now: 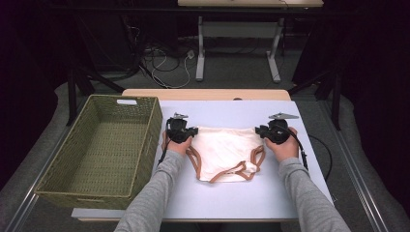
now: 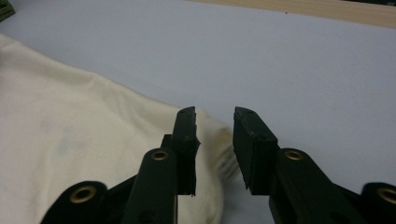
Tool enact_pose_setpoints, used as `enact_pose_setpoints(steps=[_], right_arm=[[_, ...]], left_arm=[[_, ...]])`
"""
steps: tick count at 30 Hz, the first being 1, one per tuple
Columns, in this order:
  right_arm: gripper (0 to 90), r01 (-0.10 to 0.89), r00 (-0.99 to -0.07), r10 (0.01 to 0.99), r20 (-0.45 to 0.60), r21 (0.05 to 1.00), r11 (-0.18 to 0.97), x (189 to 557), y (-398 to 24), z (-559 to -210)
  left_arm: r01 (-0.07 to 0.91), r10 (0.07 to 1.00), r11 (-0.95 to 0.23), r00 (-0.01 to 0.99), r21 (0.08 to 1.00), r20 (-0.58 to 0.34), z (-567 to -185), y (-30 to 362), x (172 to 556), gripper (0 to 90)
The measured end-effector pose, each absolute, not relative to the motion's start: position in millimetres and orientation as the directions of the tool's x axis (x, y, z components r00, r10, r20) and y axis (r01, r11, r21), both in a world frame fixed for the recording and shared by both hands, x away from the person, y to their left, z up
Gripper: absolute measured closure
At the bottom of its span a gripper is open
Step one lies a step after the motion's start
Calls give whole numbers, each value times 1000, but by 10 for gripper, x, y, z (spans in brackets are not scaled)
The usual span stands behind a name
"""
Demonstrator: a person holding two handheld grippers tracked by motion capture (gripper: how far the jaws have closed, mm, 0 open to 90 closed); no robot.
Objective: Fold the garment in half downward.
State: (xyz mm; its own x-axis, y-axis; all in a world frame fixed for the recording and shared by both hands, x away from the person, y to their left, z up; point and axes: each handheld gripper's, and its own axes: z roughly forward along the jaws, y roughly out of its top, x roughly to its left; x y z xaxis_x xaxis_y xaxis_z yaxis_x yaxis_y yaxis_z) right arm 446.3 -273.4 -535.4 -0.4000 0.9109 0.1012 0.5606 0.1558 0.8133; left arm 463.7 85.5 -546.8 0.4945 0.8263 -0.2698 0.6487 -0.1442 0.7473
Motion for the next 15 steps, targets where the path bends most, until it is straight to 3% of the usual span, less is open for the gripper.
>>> enact_pose_setpoints(steps=[9, 15], right_arm=[[614, 508, -459, 886, 61, 836, 206, 4208, -2729, -5196], [729, 519, -500, 861, 90, 828, 214, 4031, -2727, -5233]], left_arm=[[629, 829, -128, 492, 766, -265, -5372, 883, 4566, 536], [617, 827, -132, 499, 776, -257, -5339, 871, 4500, 449]])
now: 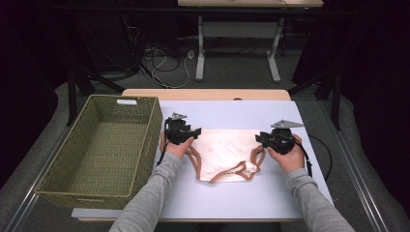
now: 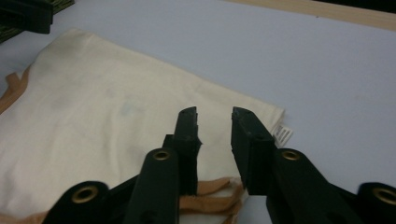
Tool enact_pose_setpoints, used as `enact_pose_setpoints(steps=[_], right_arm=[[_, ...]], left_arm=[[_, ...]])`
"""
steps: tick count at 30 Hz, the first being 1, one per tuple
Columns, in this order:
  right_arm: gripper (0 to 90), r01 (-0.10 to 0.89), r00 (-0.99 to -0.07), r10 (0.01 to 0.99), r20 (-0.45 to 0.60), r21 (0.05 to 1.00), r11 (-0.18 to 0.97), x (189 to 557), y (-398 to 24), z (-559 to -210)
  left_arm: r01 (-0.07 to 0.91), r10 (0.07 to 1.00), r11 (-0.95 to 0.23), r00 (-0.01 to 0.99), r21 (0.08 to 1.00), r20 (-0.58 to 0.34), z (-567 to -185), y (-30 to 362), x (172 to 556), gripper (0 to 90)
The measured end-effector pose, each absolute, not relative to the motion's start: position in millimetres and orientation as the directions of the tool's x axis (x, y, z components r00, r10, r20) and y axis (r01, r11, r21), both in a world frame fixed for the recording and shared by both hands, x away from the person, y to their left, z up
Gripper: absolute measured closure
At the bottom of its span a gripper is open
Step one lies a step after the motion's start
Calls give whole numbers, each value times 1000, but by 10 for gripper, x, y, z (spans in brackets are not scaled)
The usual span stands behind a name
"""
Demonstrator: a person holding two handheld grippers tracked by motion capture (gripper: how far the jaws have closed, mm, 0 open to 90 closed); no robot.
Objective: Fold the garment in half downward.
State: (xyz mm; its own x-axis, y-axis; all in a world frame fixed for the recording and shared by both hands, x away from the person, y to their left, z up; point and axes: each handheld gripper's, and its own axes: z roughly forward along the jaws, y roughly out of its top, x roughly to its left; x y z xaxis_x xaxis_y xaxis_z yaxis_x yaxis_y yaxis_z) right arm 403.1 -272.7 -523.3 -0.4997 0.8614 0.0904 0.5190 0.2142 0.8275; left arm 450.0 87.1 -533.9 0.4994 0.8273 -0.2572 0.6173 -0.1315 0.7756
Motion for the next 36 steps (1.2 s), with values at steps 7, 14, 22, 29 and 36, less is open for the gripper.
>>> enact_pose_setpoints(steps=[7, 14, 22, 29, 36], right_arm=[[900, 541, -592, 798, 112, 789, 291, 3843, -2617, -5341], [900, 566, -624, 767, 152, 764, 309, 3748, -2489, -5503], [900, 587, -650, 729, 216, 752, 300, 3633, -2455, -5534], [900, 576, -684, 692, 231, 752, 319, 3407, -2435, -5463], [874, 571, -688, 674, 268, 773, 276, 3231, -2401, -5364]], left_arm=[[614, 818, -146, 516, 776, -254, -5350, 873, 4424, 409], [618, 821, -140, 509, 773, -258, -5400, 922, 4362, 372], [650, 832, -134, 484, 748, -272, -5483, 1002, 4381, 339], [650, 833, -124, 479, 750, -277, -5502, 1007, 4429, 333], [659, 841, -135, 471, 740, -266, -5489, 974, 4549, 333]])
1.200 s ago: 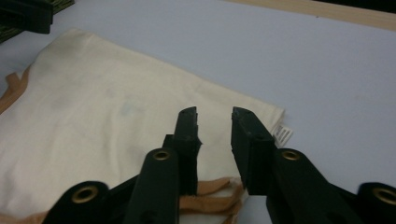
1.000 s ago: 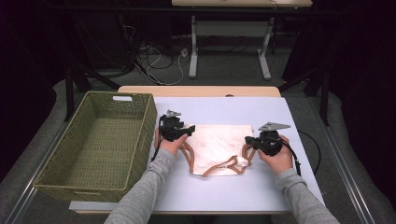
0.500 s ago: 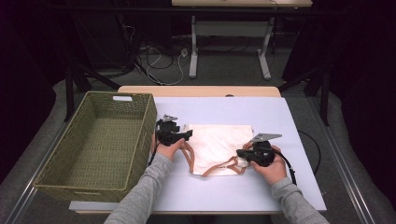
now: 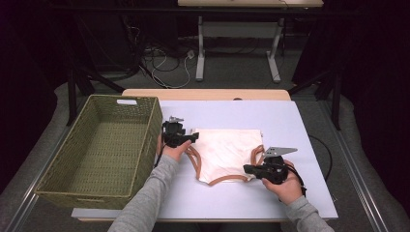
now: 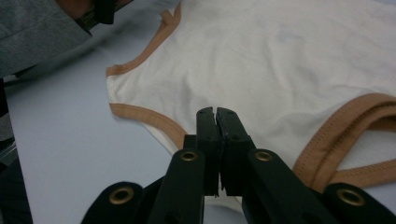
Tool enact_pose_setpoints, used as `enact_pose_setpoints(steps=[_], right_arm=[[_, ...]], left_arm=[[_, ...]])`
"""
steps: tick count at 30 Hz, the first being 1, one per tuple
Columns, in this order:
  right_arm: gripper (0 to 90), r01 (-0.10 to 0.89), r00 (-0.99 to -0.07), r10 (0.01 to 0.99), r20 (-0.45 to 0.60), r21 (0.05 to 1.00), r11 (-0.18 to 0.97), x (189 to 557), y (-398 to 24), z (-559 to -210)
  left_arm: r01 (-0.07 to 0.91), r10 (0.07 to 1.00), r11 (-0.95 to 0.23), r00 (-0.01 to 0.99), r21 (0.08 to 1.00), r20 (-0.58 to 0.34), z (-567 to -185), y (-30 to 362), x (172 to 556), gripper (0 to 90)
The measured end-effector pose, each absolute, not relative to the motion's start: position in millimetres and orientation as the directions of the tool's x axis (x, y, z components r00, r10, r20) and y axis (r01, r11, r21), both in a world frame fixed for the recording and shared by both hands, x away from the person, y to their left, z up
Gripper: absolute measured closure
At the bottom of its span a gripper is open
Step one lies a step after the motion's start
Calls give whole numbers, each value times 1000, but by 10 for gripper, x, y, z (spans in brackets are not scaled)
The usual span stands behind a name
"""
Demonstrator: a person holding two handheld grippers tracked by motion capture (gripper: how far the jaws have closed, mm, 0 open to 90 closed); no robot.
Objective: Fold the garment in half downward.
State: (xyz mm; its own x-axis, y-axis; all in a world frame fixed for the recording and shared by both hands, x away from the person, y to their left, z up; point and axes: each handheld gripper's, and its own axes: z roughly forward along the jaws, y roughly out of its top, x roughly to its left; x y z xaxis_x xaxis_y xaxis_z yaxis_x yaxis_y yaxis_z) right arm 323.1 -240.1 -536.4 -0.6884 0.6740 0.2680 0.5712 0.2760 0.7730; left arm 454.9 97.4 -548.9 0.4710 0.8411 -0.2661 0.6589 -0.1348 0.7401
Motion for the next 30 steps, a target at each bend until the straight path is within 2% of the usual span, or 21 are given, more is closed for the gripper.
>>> enact_pose_setpoints(steps=[6, 11, 20, 23, 30], right_arm=[[757, 496, -719, 672, 178, 808, 317, 3183, -2222, -5324], [687, 489, -712, 684, 161, 812, 318, 3193, -2090, -5357], [590, 459, -720, 681, 138, 830, 317, 3190, -1959, -5357], [576, 451, -721, 681, 132, 835, 315, 3193, -1931, -5362], [511, 423, -739, 664, 112, 845, 328, 3200, -1803, -5379]], left_arm=[[674, 854, -145, 455, 724, -253, -5498, 951, 4685, 338], [699, 870, -143, 426, 700, -248, -5547, 964, 4761, 353], [711, 879, -169, 422, 683, -222, -5592, 938, 4859, 435], [709, 879, -187, 430, 680, -207, -5589, 929, 4877, 484], [715, 872, -196, 440, 671, -213, -5589, 915, 4872, 700]])
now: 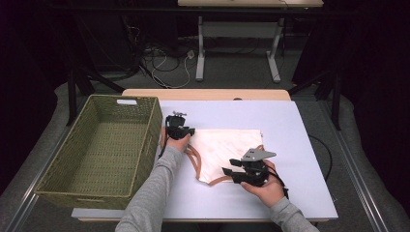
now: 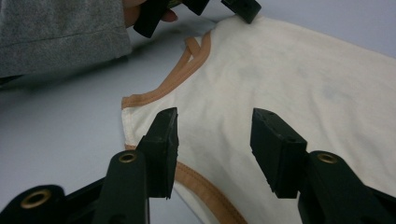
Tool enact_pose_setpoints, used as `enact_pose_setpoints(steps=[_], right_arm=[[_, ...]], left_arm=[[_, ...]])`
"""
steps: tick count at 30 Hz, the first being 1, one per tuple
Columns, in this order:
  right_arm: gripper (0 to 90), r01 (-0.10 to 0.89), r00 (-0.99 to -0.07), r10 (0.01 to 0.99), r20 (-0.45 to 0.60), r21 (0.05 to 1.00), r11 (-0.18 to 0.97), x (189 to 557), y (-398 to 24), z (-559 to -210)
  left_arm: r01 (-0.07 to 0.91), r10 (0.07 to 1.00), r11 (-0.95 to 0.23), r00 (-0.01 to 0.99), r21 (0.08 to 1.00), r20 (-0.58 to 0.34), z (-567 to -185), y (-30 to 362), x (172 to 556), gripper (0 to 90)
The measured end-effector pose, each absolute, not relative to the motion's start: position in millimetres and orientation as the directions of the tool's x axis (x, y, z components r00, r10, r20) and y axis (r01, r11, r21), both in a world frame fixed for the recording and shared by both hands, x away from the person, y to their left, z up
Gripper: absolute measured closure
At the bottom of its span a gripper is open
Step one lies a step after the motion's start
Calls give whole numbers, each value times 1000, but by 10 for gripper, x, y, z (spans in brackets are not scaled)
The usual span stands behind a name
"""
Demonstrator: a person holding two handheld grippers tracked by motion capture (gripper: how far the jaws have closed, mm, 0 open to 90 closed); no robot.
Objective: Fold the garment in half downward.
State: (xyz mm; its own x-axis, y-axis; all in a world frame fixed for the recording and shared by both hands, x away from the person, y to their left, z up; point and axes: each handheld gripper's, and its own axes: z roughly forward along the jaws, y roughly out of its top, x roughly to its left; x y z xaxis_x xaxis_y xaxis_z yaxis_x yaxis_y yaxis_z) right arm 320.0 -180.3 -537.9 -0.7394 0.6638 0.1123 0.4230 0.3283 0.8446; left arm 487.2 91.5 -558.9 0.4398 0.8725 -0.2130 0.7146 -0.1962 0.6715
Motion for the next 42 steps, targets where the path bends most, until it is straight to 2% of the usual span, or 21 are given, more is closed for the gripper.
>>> enact_pose_setpoints(steps=[4, 10, 21, 35, 42], right_arm=[[492, 417, -752, 652, 99, 837, 354, 3213, -1719, -5397], [451, 415, -757, 647, 95, 834, 363, 3218, -1615, -5424], [442, 402, -792, 605, 79, 814, 420, 3186, -1341, -5537], [507, 328, -831, 556, -17, 792, 514, 3125, -1044, -5677], [546, 331, -830, 556, -30, 777, 536, 3174, -941, -5686]], left_arm=[[715, 873, -204, 442, 668, -207, -5589, 885, 4860, 767], [737, 867, -171, 428, 654, -256, -5593, 901, 4872, 869], [728, 878, -150, 409, 669, -248, -5509, 926, 4838, 882], [699, 886, -128, 400, 704, -236, -5405, 933, 4805, 883], [696, 886, -135, 403, 705, -228, -5389, 923, 4791, 882]])
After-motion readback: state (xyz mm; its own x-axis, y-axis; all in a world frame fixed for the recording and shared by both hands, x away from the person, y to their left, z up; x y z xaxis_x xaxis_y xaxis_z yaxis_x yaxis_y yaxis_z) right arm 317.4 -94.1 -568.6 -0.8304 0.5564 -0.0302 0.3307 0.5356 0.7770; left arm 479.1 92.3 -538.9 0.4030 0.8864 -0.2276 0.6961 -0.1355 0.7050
